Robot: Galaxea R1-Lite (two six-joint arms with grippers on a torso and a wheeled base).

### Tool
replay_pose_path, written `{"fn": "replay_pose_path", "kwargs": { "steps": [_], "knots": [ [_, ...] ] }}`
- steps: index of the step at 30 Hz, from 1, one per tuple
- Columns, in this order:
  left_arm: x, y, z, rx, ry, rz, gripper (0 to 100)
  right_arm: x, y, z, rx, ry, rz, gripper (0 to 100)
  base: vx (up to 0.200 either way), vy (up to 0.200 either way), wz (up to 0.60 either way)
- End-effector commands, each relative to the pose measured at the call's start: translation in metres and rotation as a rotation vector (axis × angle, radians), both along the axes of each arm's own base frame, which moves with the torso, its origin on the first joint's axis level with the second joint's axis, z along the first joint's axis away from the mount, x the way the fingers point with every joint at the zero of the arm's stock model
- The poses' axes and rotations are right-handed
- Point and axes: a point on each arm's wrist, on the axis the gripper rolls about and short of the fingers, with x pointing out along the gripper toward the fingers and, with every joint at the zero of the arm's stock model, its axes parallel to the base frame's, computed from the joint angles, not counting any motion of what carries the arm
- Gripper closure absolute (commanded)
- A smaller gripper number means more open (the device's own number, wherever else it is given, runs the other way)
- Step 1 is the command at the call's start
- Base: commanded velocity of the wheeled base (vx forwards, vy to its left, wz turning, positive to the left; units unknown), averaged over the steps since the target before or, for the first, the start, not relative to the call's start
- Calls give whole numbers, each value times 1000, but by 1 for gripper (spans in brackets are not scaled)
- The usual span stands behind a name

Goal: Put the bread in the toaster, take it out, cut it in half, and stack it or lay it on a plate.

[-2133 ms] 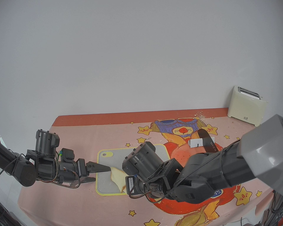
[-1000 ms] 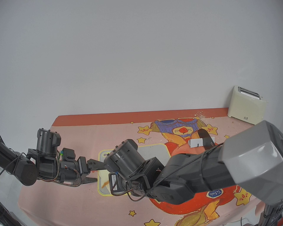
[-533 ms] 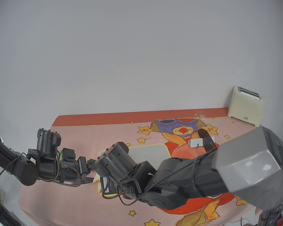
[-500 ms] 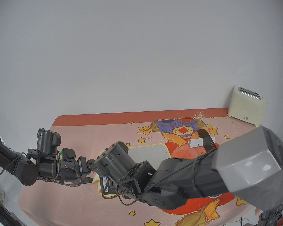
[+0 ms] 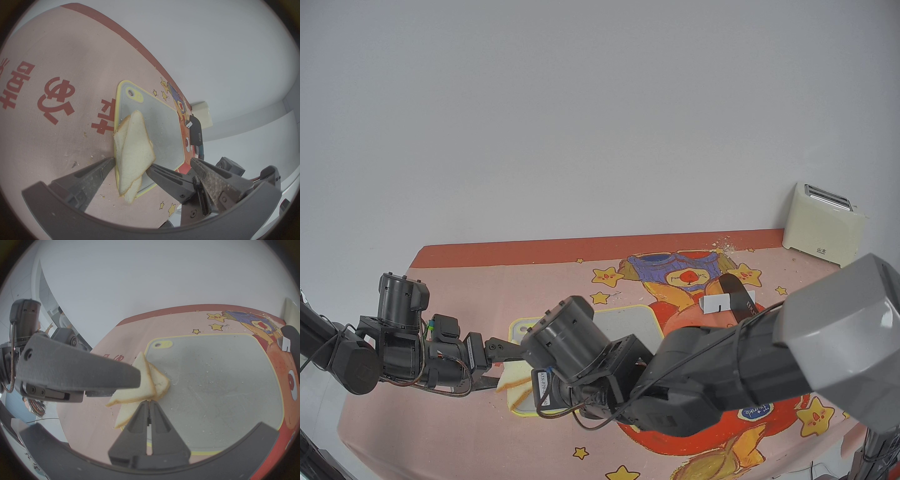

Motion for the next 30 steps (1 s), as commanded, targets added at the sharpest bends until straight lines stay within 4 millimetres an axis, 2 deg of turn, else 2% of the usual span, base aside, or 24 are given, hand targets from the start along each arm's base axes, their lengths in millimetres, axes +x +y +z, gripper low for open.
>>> {"fn": "replay_pose_path", "kwargs": {
  "steps": [1,18,25,30],
  "knots": [
    [1,0,0,-1,0,1,0,3,-5,5,8,-5,-11,100,0,0,0],
    [1,0,0,-1,-1,3,0,20,15,-16,13,-9,-21,100,0,0,0],
    [1,0,0,-1,-1,3,0,16,19,-17,16,-10,-10,100,0,0,0],
    [0,0,0,-2,0,2,0,15,24,-10,42,-23,-5,100,0,0,0]
  ]
}}
